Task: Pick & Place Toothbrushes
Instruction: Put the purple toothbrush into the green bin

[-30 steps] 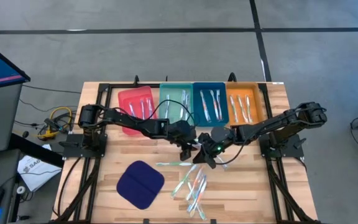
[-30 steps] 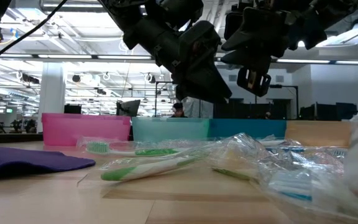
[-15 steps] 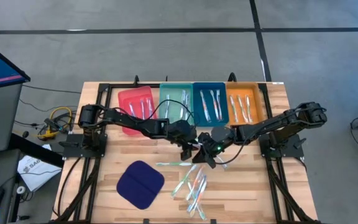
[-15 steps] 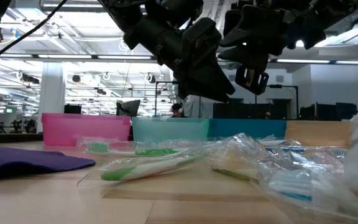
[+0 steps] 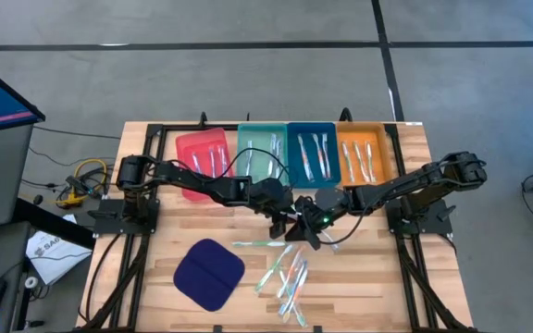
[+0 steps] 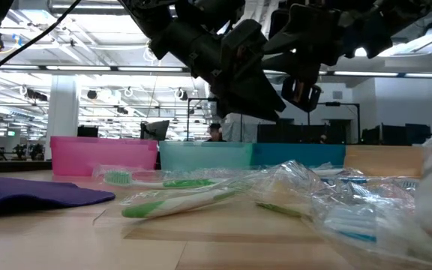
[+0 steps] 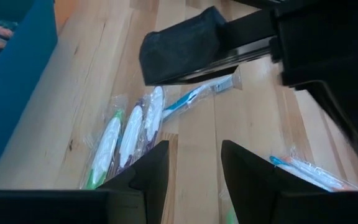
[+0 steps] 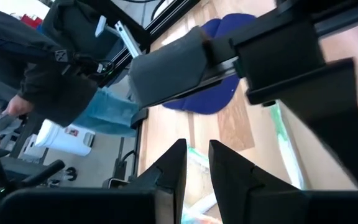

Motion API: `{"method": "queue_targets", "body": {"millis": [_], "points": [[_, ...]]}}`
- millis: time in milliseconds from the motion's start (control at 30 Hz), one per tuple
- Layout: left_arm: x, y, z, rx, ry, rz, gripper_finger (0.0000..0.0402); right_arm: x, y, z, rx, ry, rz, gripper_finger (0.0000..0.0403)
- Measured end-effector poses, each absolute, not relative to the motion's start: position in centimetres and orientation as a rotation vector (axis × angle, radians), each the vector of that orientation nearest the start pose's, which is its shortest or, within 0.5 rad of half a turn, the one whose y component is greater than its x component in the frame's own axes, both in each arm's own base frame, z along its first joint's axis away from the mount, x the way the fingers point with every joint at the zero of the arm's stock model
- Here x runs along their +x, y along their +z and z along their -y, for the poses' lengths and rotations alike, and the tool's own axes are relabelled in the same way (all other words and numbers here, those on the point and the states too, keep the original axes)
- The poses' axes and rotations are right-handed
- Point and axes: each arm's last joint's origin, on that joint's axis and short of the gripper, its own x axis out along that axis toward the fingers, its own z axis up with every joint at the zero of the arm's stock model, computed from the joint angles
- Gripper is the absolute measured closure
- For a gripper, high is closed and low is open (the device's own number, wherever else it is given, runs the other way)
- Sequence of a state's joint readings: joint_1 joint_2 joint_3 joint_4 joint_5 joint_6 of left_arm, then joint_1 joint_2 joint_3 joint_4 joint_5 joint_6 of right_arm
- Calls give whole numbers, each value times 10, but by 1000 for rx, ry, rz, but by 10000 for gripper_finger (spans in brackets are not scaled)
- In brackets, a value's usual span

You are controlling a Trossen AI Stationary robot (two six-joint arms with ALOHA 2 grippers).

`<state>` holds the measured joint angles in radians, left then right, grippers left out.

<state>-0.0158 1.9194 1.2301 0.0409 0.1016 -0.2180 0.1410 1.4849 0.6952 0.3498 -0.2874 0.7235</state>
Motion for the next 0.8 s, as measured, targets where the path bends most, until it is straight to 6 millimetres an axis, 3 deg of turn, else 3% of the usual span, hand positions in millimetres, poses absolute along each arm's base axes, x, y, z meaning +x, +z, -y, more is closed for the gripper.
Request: {"method": "queue_targets", "body": {"millis": [800], "points": [[416,186,10,-237,-46,-626,261,298,198,-39,746,219,-518,339]]}}
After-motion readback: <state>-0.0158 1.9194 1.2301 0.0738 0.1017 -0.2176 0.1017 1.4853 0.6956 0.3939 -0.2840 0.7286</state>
